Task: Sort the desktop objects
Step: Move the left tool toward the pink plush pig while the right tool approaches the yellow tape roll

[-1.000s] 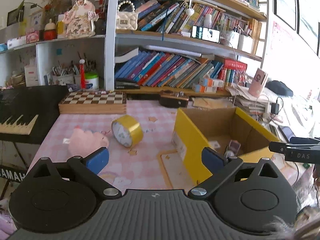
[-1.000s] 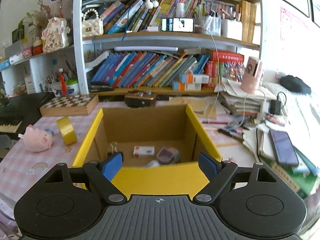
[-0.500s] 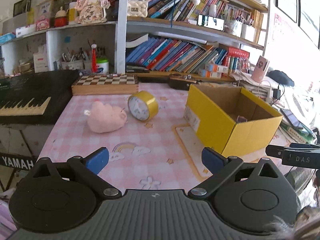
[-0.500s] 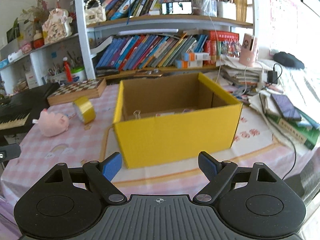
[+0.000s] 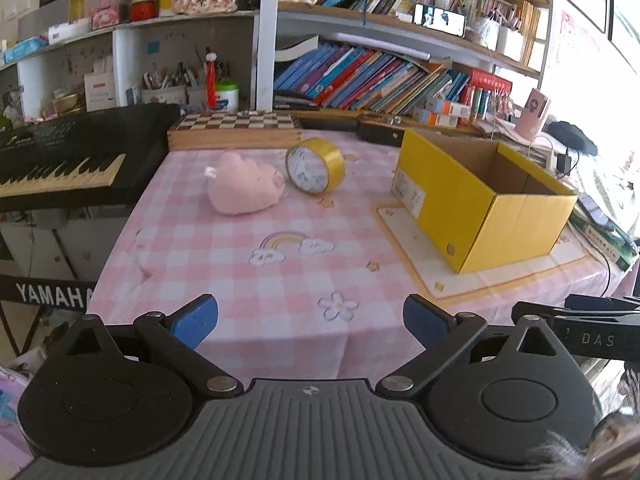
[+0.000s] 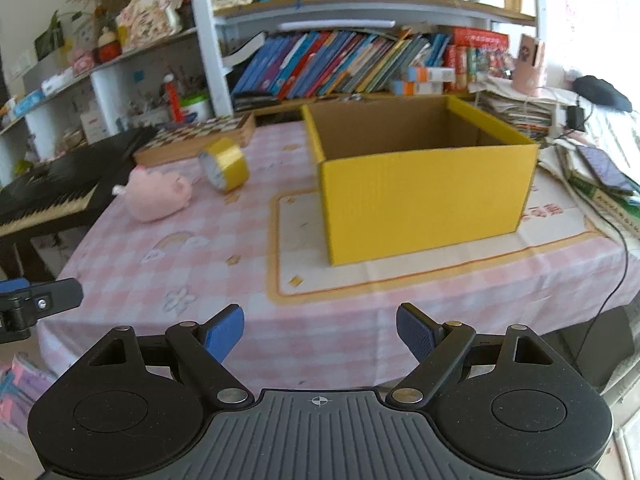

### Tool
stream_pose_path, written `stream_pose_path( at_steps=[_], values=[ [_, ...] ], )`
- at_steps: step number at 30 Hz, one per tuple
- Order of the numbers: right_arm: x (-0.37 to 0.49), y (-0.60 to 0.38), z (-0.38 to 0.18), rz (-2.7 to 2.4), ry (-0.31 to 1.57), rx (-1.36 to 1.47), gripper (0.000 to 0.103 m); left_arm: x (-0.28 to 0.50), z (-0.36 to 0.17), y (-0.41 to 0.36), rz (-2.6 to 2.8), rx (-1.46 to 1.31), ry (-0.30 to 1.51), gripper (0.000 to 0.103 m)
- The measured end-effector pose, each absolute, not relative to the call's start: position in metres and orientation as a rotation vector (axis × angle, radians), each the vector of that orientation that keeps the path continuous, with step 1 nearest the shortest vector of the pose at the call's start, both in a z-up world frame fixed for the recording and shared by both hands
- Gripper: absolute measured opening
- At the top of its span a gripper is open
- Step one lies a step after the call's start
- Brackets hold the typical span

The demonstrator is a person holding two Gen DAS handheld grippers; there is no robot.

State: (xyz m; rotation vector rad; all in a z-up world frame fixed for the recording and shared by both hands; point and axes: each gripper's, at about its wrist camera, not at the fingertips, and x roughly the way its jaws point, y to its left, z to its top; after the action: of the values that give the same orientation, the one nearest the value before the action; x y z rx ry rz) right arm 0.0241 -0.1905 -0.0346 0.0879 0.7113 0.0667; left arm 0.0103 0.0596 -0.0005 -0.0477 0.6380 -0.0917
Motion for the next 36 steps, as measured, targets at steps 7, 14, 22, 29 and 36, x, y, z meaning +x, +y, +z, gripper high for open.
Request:
stream_pose_path(
  at_steps=[7, 14, 22, 29, 36],
  values=[
    [0.019, -0.162, -0.041, 0.134, 0.745, 0.054, 0.086, 0.001, -0.008, 0.075, -0.076, -0.047, 0.670, 0.100],
    [0.022, -0.137, -0.037, 0.195, 0.736, 0.021, 0.086, -0.006, -0.007, 0.093, -0.040, -0.050, 0.662, 0.100],
    [0.030, -0.116, -0.035, 0.261, 0.732, -0.014, 0.086, -0.010, -0.004, 0.113, 0.031, -0.096, 0.652, 0.101],
    [0.038, -0.106, -0.038, 0.304, 0.740, -0.043, 0.086, -0.007, -0.008, 0.117, 0.059, -0.109, 0.662, 0.101],
    [0.064, -0.099, -0.042, 0.338, 0.748, -0.059, 0.086, 0.015, -0.012, 0.120, 0.081, -0.114, 0.677, 0.101]
  ],
)
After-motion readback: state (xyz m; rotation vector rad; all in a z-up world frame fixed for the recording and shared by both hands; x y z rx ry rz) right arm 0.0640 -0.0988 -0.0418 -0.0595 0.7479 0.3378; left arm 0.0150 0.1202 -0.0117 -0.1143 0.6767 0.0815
